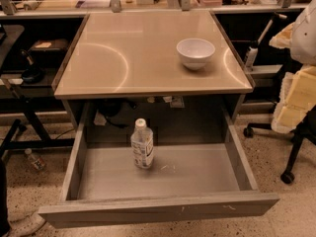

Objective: Pick blue plastic bottle from top drawer and place on counter

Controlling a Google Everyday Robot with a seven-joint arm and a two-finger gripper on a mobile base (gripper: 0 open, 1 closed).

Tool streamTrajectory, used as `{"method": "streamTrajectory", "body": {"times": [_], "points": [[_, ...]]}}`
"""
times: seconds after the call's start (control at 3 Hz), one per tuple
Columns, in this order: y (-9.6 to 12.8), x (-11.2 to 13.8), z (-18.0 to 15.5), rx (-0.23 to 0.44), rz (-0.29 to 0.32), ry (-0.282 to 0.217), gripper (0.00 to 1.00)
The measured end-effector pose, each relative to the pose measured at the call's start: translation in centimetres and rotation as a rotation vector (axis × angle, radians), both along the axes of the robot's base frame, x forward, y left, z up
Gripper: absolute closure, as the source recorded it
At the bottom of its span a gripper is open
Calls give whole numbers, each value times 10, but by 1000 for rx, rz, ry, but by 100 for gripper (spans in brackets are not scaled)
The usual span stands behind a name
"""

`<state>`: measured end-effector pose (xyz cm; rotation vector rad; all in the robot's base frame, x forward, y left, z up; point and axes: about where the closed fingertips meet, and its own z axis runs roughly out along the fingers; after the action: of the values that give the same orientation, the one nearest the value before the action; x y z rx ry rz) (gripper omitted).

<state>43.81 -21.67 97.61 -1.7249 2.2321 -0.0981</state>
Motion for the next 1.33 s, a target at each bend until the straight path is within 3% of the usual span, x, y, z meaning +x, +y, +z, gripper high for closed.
{"method": "streamTrajectory", "body": {"times": [0.67, 1.0, 1.33], "points": [[5, -1, -4, 18, 1, 2, 0], [25, -3, -26, 64, -2, 38, 0], [54, -11, -52, 110, 28, 105, 0]]}}
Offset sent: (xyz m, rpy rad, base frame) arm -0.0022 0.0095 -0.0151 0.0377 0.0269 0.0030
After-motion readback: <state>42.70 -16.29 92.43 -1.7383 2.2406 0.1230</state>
